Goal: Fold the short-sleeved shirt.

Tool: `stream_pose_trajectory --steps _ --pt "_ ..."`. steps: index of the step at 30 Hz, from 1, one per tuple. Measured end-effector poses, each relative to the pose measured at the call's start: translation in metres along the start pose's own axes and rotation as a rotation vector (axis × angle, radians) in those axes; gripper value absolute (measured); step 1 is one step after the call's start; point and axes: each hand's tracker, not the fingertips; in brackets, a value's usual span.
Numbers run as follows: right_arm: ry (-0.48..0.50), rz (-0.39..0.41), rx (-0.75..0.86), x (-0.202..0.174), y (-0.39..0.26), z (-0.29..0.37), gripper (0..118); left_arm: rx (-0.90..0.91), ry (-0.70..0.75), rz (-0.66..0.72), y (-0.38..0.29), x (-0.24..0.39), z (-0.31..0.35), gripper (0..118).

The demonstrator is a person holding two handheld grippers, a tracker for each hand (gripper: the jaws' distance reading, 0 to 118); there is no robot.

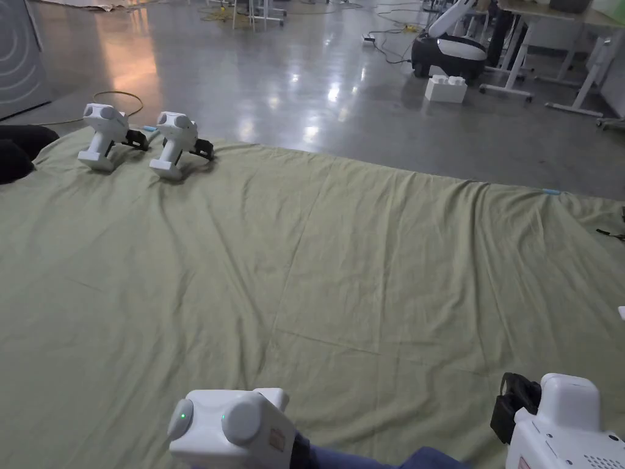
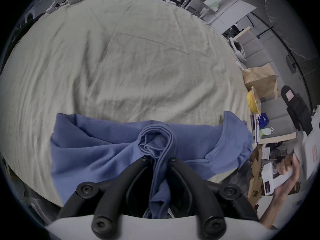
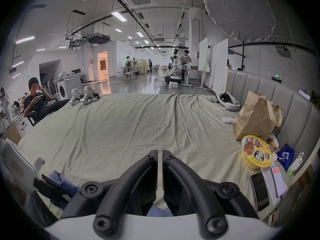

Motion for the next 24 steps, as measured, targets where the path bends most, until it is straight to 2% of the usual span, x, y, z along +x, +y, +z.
stream_pose_trajectory --steps 5,10,14,15,16,18,20,24 --pt "-0.005 -0.001 -0.008 0.002 -0.002 0.000 7 0.008 0.010 0.011 -0.003 0.002 0.007 15" --pt "-0.001 0.003 -0.012 0.000 -0.003 -0.001 7 -0.004 -0.067 0.021 -0.001 0.002 0.016 15" --pt "0.003 -0.009 -0.013 -0.002 -0.004 -0.002 7 -0.009 -0.046 0.003 -0.004 0.010 0.010 17" --pt "0.005 -0.010 -0.015 -0.003 -0.004 -0.002 7 -0.011 -0.048 0.005 -0.004 0.009 0.009 22" --pt "0.007 -0.008 -0.017 -0.004 -0.005 -0.003 7 -0.009 -0.052 0.011 -0.005 0.009 0.009 34" --pt "0.009 -0.002 -0.018 -0.005 -0.005 -0.003 7 -0.010 -0.103 0.036 -0.005 0.005 0.011 72" --pt "0.012 0.001 -0.018 -0.005 -0.004 -0.002 7 -0.020 -0.188 0.069 -0.005 0.001 0.018 72" --pt "0.010 0.000 -0.017 -0.003 -0.004 -0.001 7 0.048 -0.158 0.043 -0.005 -0.004 0.040 72"
